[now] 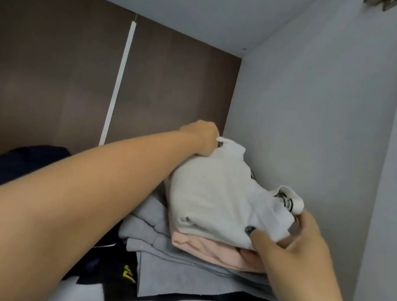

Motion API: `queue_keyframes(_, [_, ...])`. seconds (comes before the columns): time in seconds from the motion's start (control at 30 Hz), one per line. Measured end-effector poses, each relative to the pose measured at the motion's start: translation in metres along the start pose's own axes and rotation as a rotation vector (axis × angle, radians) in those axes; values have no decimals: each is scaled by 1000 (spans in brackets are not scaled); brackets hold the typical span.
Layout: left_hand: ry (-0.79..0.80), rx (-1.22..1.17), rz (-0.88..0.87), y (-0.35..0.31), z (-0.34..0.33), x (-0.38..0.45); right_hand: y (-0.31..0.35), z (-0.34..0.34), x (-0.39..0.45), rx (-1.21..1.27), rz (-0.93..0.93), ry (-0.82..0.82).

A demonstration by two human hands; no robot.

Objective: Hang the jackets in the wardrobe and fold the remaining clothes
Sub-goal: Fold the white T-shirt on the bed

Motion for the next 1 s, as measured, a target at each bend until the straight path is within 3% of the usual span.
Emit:
queue_keyframes(0.17, [174,34,-5,1,-50,-2,4,2,-2,-251,66,-48])
queue_keyframes(0.27, [111,-43,14,-1,-34,-7,25,7,-9,-734,139,-155])
queue_keyframes(0.33, [124,-17,23,-2,-21,-16,40,8,-8,-875,183,-214])
queue_keyframes(0.47, [270,99,19,-1,-8,-52,55,-11,9,-726,313,-125])
queue_keyframes(0.6, [347,-99,39,9,-7,-97,34,-46,16,-603,252,414])
queue_keyframes(0.67, [367,-119,69,15,-16,-112,18,-50,15,-531,219,555])
queue_keyframes(0.87, [352,-279,23,19,-38,-137,3,-51,19,-575,247,495])
queue_keyframes(1.0, [253,-377,6,28,-52,-146,-8,-53,13,-645,331,475])
Point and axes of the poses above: each hand's wrist, its own x-axis towards the middle knuckle, its own z-axis out of the back of the hand, y = z × x, the point moved 2 cm from there along x, towards the middle knuckle, and after that the axes turned 1 degree about x, right-handed, at the moved point
